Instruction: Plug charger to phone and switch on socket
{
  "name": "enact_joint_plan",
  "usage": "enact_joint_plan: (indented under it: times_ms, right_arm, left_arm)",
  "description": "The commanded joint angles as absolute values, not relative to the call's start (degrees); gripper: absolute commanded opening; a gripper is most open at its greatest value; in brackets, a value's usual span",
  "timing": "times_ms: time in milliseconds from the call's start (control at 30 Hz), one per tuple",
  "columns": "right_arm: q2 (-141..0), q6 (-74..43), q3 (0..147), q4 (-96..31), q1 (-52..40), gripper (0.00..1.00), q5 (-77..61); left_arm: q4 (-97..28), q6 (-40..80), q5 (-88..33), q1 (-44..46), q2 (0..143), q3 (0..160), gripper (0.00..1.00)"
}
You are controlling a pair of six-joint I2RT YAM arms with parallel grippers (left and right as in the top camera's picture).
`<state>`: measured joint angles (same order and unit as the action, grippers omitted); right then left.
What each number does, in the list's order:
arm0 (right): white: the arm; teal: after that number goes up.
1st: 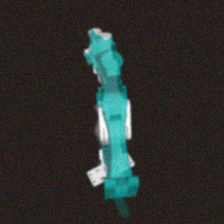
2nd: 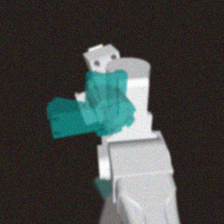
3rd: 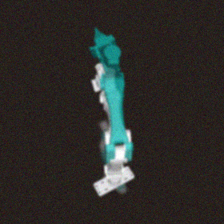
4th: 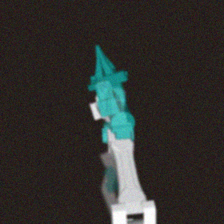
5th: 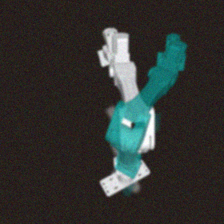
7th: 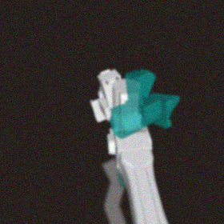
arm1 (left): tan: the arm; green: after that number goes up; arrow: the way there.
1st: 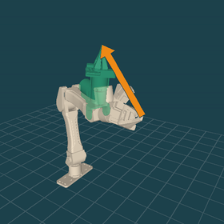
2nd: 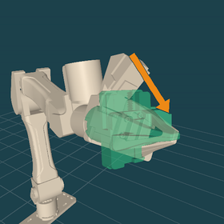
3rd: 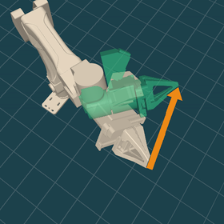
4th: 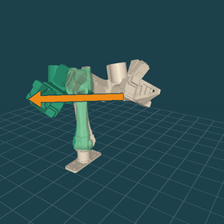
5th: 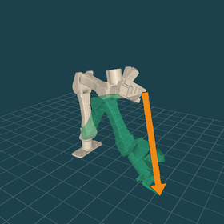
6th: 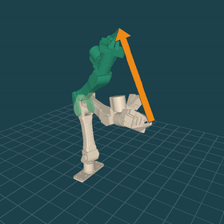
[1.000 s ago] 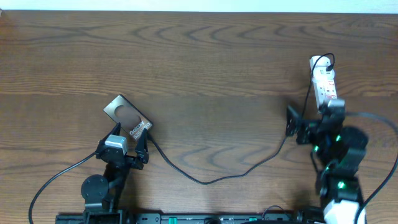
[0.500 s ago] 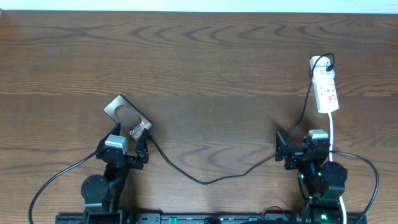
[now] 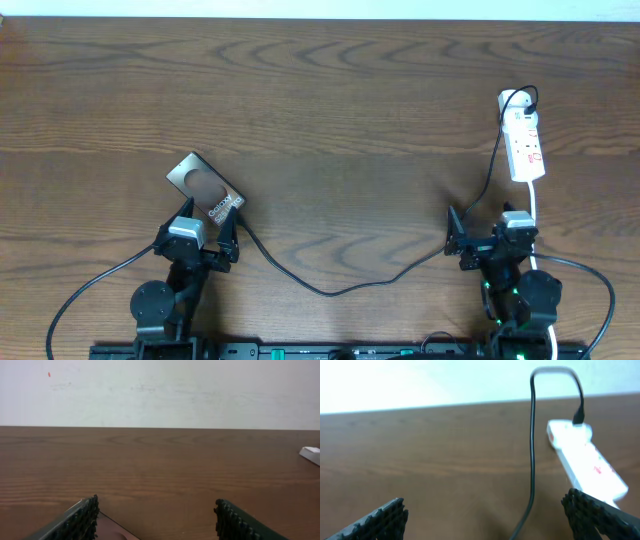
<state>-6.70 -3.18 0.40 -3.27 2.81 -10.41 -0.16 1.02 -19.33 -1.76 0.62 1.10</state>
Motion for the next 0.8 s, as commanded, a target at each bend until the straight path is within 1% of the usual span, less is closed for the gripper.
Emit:
enact_joint_plan:
  times_ms: [0,67,767]
  right_arm:
    - [-2.5,-2.5,0.3,-3.6,2.2,0.99,-9.4]
    - [-0.3,-2.5,0.3,-3.6,2.2,0.99,-9.4]
    - [-0.3,-2.5,0.3,-3.5,1.8,0.99,-9.4]
  left_arm:
    - [-2.5,0.0,-19.8,-1.5,0.2,0.2,0.73]
    - [-2.5,0.0,-19.8,-1.5,0.2,0.2,0.73]
    - [-2.5,0.0,-19.8,-1.5,0.2,0.2,0.73]
